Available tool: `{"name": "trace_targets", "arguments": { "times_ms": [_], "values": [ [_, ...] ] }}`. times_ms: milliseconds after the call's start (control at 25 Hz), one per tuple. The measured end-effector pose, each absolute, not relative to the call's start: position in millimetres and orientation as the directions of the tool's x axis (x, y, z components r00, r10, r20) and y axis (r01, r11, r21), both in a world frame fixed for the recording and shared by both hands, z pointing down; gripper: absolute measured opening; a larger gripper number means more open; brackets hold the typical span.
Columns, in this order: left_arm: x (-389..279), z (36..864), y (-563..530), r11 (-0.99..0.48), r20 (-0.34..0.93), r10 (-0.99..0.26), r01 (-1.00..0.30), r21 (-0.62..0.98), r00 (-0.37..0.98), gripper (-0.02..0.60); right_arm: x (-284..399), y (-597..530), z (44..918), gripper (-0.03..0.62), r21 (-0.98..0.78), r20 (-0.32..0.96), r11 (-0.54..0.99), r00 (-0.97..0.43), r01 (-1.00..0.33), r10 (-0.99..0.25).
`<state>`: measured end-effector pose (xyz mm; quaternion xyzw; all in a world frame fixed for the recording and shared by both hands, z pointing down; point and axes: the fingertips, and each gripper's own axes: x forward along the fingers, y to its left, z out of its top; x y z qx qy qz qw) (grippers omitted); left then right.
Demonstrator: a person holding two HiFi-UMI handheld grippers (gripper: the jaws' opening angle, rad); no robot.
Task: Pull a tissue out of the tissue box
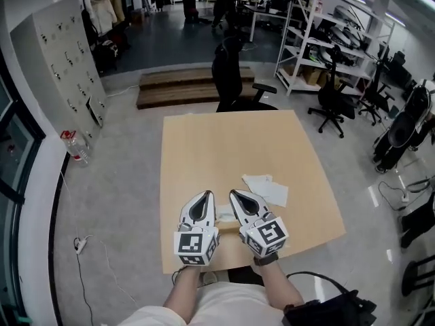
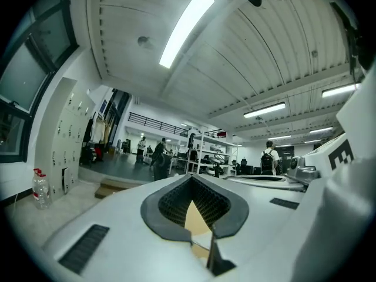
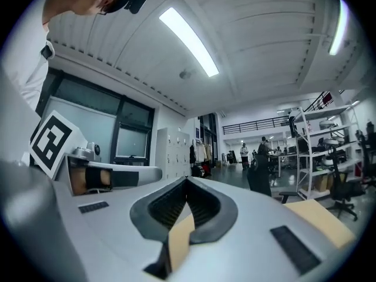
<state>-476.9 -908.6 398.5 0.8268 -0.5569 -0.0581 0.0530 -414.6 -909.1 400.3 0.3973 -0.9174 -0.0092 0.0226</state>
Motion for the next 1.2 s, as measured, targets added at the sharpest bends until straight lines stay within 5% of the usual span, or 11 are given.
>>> {"name": "trace_targets", "arguments": {
  "times_ms": [520, 920, 1200],
  "values": [
    [-469.2, 461.9, -982.6, -0.358, 0.090, -0.927, -0.930, 0.081, 0.365, 0.000, -388.1, -994.3, 461.0, 0.002, 0.015, 0.172, 0.661, -0.649, -0.751, -0.741],
    [-468.6, 543.0, -986.5, -0.343, 0.264, -0.883, -0.918, 0.199, 0.387, 0.000, -379.1, -994.3, 553.1, 0.006, -0.016, 0.431, 0.663, -0.604, -0.748, -0.670],
    [-459.9, 582.1, -983.2, -0.344, 0.339, -0.853, -0.917, 0.204, 0.396, 0.000, -373.2, -984.3, 616.7, 0.100, -0.011, 0.574, 0.662, -0.547, -0.749, -0.610]
  ]
}}
